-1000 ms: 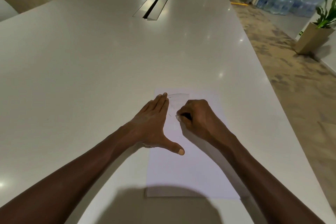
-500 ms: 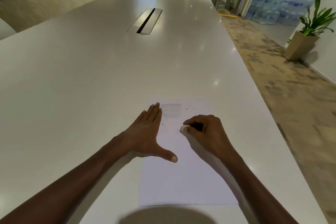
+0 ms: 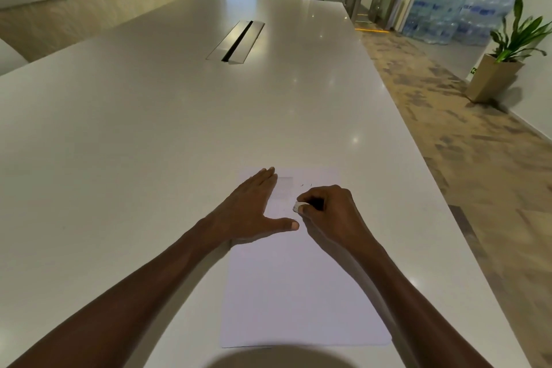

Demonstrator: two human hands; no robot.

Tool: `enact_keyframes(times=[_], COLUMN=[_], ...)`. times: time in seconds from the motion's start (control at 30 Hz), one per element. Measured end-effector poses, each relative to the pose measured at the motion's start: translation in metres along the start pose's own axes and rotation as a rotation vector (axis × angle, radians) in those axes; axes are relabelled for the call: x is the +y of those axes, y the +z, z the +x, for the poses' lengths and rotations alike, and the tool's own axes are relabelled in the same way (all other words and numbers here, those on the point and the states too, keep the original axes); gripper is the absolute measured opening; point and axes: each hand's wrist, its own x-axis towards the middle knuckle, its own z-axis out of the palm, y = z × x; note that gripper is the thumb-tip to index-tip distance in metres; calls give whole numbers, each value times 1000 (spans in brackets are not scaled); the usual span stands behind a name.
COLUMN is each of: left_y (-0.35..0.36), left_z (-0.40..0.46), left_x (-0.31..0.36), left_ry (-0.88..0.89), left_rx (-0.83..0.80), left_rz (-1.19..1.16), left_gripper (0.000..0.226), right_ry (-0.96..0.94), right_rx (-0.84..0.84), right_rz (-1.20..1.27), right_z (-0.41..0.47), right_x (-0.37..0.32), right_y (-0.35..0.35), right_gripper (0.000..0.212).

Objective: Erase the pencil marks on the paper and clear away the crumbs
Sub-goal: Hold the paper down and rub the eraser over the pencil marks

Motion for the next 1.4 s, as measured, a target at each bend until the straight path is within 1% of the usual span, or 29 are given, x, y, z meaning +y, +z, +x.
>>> enact_keyframes(times=[0.1, 0.2, 0.47, 0.6, 0.7, 0.83, 0.97, 1.03, 1.13, 1.27, 1.4], left_y=[4, 7, 7, 8, 6, 4, 4, 5, 4, 3, 4], left_z=[3, 4, 3, 4, 5, 4, 5, 6, 6, 5, 6], left_x=[-4, -7, -8, -7, -6, -6, -7, -7, -6, -5, -5], left_ry=[7, 1, 14, 5, -7, -8, -2, 1, 1, -2, -6], left_rx=[23, 20, 14, 11, 1, -31, -47, -52, -56, -52, -45], left_rz=[73, 109, 116, 113, 112, 118, 137, 150, 151, 142, 148], left_gripper=[127, 125, 122, 123, 122, 123, 123, 123, 122, 122, 123], right_ry=[-14, -24, -178, -226, -262, -284, -297, -314, -306, -308, -283], right_rx=[-5, 33, 63, 75, 39, -21, -45, -43, -16, 32, 24], right_rz=[-4, 4, -214, -246, -291, -277, -268, -274, -281, -284, -310], right_z=[3, 7, 40, 76, 88, 71, 28, 22, 40, 72, 88], right_x=[0, 1, 2, 4, 5, 5, 1, 2, 2, 2, 1], right_y=[1, 4, 17, 15, 14, 7, 8, 11, 14, 15, 17], right_gripper=[8, 10, 18, 18, 15, 15, 16, 17, 19, 16, 16])
